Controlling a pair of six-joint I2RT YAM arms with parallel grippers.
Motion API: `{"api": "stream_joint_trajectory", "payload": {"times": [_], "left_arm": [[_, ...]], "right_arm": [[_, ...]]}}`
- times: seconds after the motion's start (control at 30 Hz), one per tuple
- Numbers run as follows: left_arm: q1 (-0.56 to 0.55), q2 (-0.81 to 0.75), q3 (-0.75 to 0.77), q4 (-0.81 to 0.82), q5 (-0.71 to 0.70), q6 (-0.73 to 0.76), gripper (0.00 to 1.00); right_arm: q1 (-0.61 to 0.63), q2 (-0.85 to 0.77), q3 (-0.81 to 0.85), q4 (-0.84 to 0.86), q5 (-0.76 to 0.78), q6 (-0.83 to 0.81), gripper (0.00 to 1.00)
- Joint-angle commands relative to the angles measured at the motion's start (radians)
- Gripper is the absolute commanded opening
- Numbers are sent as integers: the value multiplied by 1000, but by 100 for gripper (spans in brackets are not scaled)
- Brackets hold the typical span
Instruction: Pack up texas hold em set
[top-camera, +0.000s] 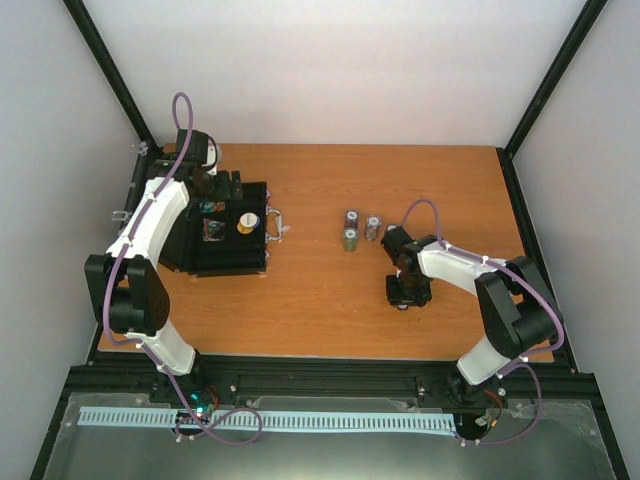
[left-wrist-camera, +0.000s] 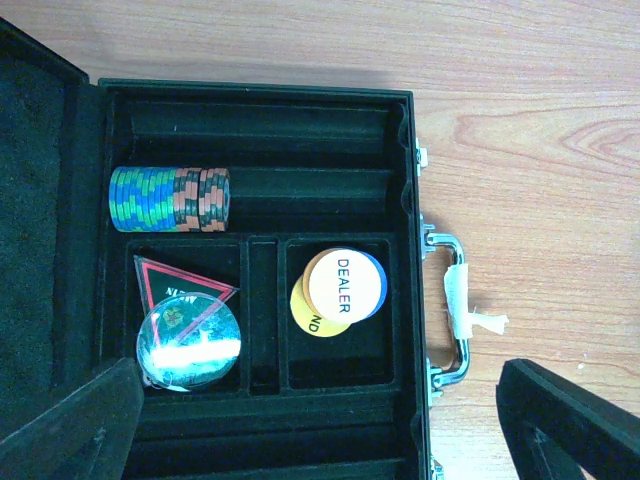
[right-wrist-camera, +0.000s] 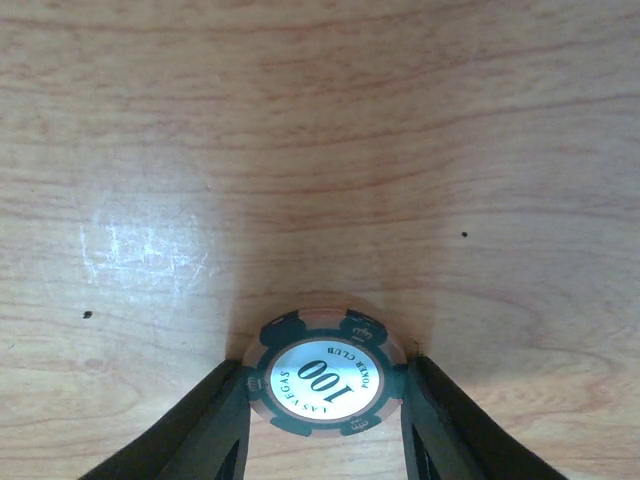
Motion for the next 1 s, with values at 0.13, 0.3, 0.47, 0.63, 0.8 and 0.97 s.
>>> {"api": "stream_joint_trajectory", "payload": {"times": [0.13, 0.3, 0.47, 0.63, 0.8, 0.97], "left_arm": [[7, -16, 1, -4, -9, 1, 100], [8, -18, -4, -2, -8, 1, 100], [7, -19, -8, -1, -11, 1, 100], [7, -19, -7, -1, -11, 0, 100], [8, -18, -7, -1, -11, 1, 100], [8, -14, -4, 0, -9, -2, 100]], "right_arm": [[-6, 37, -47, 65, 38, 3, 26], [-5, 37, -44, 61, 40, 5, 22], [-6, 36, -36, 58, 51, 2, 3], [-6, 38, -31, 55, 55, 2, 3], [-5, 3, 5, 44, 39, -17, 3], [-3, -46, 104, 2, -3, -36, 3]]}}
